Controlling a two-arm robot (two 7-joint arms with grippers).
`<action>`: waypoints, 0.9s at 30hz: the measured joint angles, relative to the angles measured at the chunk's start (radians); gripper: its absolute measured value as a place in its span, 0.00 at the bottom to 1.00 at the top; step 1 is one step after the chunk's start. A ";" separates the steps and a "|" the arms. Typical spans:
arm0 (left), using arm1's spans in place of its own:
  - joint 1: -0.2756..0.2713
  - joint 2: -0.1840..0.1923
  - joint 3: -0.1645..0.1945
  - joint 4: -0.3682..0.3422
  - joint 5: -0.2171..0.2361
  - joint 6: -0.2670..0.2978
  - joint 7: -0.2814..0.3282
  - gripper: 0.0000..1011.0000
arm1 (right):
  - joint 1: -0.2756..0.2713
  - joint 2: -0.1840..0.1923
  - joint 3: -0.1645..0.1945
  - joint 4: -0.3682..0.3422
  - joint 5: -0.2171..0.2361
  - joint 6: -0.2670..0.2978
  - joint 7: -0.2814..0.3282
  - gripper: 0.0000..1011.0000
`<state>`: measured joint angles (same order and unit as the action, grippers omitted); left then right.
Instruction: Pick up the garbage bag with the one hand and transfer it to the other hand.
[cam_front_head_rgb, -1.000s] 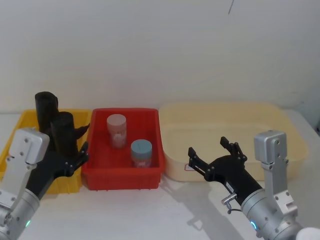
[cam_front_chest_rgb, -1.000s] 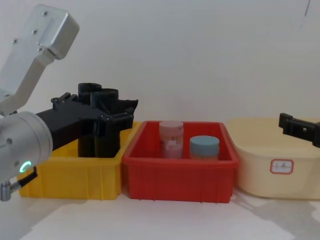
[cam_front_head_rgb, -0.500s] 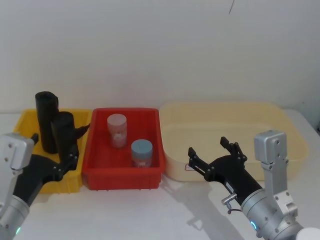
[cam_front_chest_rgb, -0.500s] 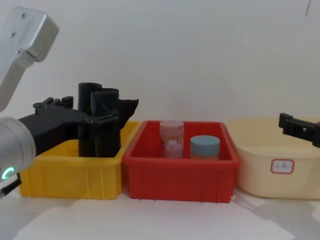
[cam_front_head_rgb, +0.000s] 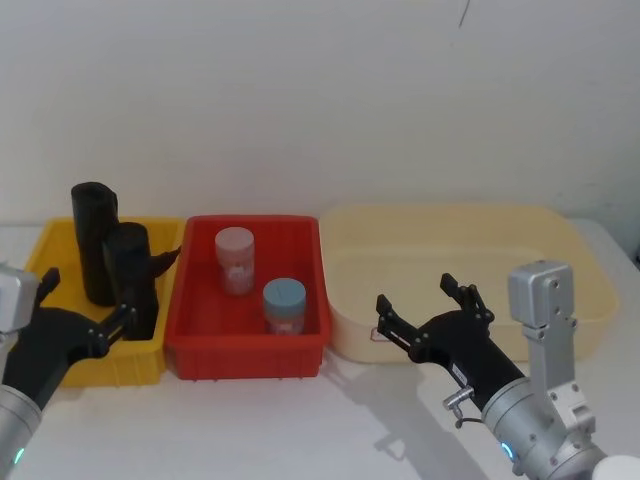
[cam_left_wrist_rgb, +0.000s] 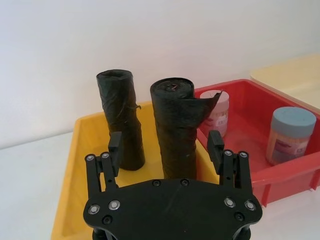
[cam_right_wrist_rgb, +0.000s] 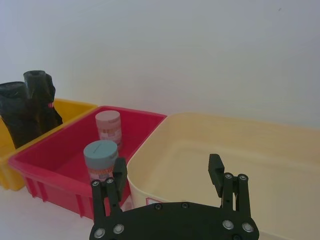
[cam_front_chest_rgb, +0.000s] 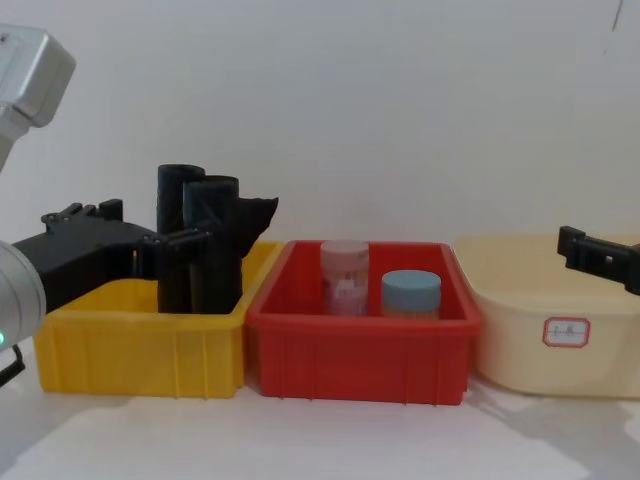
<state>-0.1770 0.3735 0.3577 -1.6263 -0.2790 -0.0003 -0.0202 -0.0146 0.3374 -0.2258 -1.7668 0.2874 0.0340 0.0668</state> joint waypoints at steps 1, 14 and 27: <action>-0.006 -0.003 -0.003 0.010 -0.006 -0.003 -0.009 0.99 | 0.000 0.000 0.000 0.000 0.000 0.000 0.000 0.99; -0.080 -0.038 -0.013 0.111 -0.058 -0.029 -0.097 0.99 | 0.000 0.000 0.000 0.000 0.000 0.000 0.000 0.99; -0.151 -0.073 -0.015 0.213 -0.089 -0.051 -0.168 0.99 | 0.000 0.000 0.000 0.000 0.000 0.000 0.000 0.99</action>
<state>-0.3284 0.3003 0.3431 -1.4129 -0.3678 -0.0518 -0.1885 -0.0146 0.3374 -0.2258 -1.7668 0.2874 0.0340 0.0668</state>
